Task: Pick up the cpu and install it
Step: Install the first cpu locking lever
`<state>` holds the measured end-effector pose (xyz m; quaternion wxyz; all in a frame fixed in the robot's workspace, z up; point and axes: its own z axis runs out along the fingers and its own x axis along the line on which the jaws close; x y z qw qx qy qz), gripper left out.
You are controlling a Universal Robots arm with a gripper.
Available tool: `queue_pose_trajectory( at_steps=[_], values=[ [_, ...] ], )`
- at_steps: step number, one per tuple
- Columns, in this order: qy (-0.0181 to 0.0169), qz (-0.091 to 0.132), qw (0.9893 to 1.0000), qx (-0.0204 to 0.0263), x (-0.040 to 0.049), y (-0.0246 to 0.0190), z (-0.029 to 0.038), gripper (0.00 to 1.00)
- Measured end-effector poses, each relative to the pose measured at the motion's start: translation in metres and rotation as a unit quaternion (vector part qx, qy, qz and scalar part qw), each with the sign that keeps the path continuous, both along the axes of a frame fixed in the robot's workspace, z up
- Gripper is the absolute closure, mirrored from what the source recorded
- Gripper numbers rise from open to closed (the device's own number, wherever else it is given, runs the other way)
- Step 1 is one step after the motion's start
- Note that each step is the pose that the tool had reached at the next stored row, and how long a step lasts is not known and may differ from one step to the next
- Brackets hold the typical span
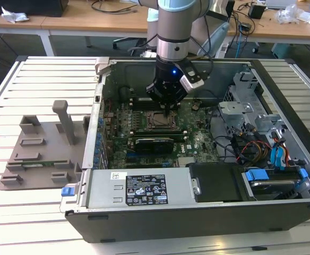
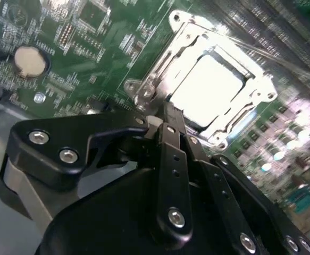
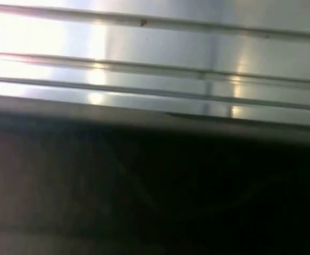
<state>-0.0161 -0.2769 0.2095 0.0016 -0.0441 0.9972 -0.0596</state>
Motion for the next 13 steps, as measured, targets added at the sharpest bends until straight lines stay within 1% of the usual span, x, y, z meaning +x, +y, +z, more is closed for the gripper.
queue_pose_trajectory(
  at_steps=[1,2,3,4,6,9,11,13],
  values=[
    [0.0,0.0,0.9999,-0.0101,0.0001,-0.0017,0.0,0.89],
    [0.0001,0.0,0.9999,-0.0122,0.0,-0.0026,0.0001,0.89],
    [0.0,0.0,0.9999,-0.0124,0.0,-0.0034,0.0002,0.89],
    [0.0001,0.0,0.9999,-0.0124,0.0,-0.0052,0.0014,0.89],
    [0.0,0.0,0.9999,-0.0123,0.0,-0.0064,0.0063,0.89],
    [0.0,0.0,0.9999,-0.0123,0.0,-0.0065,0.0154,0.89],
    [0.0001,0.0,0.9999,-0.0124,0.0,-0.0065,0.0244,0.89],
    [0.0,0.0,0.9999,-0.0123,0.0,-0.0065,0.0292,0.89]
  ],
)
